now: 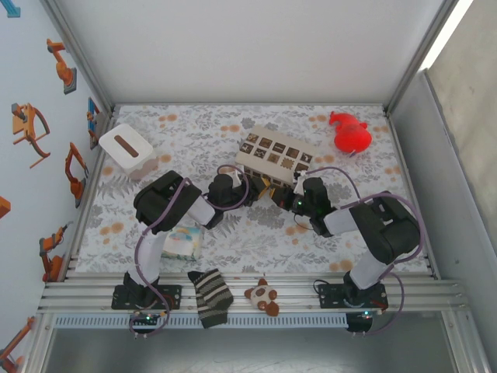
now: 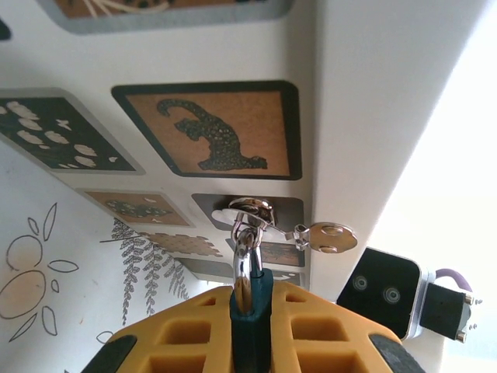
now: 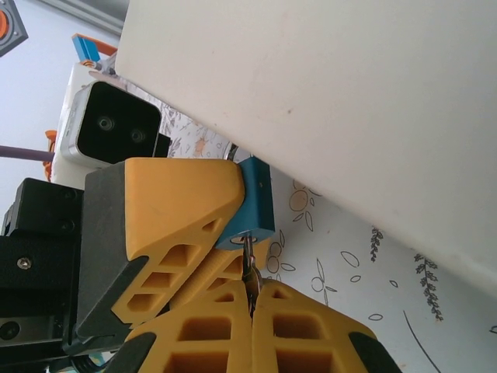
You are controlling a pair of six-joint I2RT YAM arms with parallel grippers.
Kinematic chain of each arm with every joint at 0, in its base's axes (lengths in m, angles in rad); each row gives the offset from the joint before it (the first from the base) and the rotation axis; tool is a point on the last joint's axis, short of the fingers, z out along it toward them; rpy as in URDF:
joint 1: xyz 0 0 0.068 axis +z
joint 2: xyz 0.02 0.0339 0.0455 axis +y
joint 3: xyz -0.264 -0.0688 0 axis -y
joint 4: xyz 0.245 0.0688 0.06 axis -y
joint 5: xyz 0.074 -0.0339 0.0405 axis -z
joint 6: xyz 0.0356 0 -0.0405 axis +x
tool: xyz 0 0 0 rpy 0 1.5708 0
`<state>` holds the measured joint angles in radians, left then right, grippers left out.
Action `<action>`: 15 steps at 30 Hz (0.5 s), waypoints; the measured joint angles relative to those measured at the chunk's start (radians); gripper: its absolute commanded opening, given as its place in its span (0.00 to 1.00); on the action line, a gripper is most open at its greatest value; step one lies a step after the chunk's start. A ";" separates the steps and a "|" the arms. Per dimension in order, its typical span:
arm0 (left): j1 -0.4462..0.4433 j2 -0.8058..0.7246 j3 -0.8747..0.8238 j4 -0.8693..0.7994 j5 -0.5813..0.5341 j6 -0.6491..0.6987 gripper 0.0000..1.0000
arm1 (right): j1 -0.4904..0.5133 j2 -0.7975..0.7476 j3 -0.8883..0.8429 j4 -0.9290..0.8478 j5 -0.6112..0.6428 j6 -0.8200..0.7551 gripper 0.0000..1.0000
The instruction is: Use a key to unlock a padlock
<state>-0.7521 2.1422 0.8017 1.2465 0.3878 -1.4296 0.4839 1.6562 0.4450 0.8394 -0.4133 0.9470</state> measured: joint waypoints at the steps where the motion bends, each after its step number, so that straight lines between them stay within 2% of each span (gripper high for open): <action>1: 0.000 0.000 0.000 0.002 -0.002 -0.002 0.05 | -0.003 0.000 0.005 -0.006 -0.005 0.005 0.00; 15: 0.001 -0.003 0.000 0.018 -0.048 -0.003 0.03 | -0.029 0.005 0.098 -0.147 -0.067 0.038 0.00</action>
<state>-0.7509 2.1391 0.8017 1.2640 0.3397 -1.4322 0.4545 1.6611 0.5434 0.6926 -0.4805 0.9848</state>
